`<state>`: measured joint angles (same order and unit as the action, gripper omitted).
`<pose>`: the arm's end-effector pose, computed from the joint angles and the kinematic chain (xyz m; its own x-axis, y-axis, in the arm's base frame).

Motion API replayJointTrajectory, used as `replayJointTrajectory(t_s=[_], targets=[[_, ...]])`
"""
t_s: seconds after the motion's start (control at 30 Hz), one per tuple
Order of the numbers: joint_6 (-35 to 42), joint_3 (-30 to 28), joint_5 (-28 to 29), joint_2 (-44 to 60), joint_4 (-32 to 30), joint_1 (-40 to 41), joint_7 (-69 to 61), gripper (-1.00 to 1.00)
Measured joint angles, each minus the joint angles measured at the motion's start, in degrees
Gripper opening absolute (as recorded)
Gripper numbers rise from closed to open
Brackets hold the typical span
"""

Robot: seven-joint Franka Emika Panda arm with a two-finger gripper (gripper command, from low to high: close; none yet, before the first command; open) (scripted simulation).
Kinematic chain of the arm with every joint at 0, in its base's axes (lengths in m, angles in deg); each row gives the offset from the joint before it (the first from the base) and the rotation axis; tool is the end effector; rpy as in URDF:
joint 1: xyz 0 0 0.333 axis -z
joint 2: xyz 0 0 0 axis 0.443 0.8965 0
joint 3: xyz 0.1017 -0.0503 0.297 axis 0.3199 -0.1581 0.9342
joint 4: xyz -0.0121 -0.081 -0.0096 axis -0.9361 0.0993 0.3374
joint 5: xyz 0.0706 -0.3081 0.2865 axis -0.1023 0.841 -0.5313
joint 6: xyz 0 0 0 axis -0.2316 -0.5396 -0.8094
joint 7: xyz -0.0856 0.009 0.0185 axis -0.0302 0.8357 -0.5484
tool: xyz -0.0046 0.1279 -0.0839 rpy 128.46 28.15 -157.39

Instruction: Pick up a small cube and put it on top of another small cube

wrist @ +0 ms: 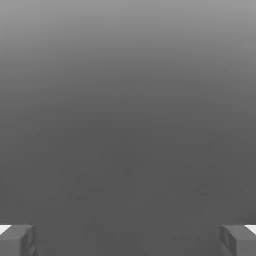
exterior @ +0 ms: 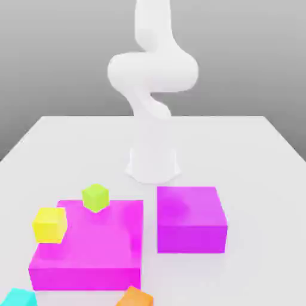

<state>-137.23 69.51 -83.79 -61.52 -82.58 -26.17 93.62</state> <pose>0.4430 -0.0151 0.6532 0.5083 -0.7240 0.4663 -0.5347 -0.6898 -0.4882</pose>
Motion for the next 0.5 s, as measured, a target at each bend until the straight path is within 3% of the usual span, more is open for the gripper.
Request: replayJointTrajectory(t_s=[0.5], targets=[[-7.2,-9.5,-4.2,31.4,3.9,1.6,-9.3,0.0]])
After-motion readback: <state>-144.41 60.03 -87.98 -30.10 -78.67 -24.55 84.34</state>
